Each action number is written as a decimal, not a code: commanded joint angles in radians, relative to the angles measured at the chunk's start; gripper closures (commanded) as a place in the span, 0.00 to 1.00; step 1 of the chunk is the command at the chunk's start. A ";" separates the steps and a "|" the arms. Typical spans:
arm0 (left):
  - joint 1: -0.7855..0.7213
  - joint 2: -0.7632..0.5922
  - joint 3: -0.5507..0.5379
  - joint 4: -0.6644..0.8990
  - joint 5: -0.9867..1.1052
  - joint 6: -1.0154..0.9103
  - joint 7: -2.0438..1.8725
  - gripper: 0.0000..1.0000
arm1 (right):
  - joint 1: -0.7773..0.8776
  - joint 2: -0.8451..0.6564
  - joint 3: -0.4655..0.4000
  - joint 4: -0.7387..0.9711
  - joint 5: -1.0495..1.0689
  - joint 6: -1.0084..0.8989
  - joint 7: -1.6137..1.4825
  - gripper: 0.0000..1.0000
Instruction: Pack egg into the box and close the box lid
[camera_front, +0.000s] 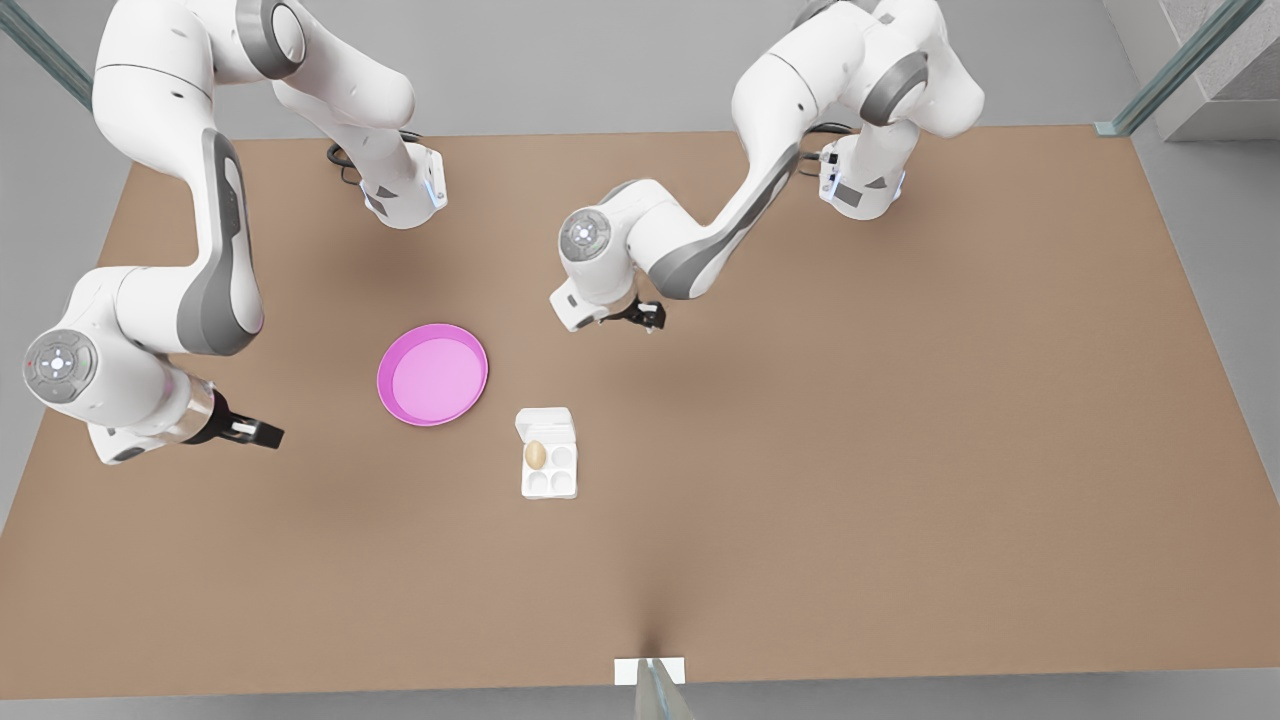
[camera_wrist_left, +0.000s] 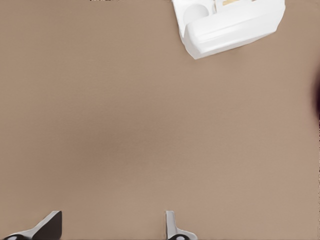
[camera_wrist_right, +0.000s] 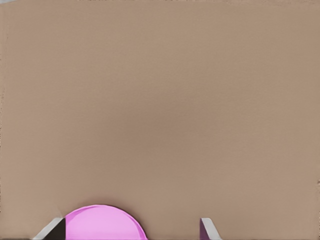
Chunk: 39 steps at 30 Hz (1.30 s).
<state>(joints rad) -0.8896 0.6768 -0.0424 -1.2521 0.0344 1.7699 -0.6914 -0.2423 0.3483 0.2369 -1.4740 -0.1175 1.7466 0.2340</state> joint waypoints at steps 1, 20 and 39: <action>-0.019 0.029 0.001 0.000 0.002 0.189 -0.505 0.00 | 0.003 -0.011 0.005 0.014 -0.001 -0.016 -0.266 0.00; -0.029 0.379 0.078 0.264 0.061 0.580 -0.372 0.00 | 0.001 -0.009 0.091 0.072 -0.001 -0.032 -0.257 0.00; 0.141 0.241 0.107 0.324 -0.005 0.224 0.105 0.00 | 0.001 -0.009 0.091 0.066 0.004 -0.035 -0.254 0.00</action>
<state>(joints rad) -0.7682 0.9491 0.0702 -0.9278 0.0603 2.2554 -0.9471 -0.2411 0.3392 0.3278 -1.4085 -0.1145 1.7122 0.0084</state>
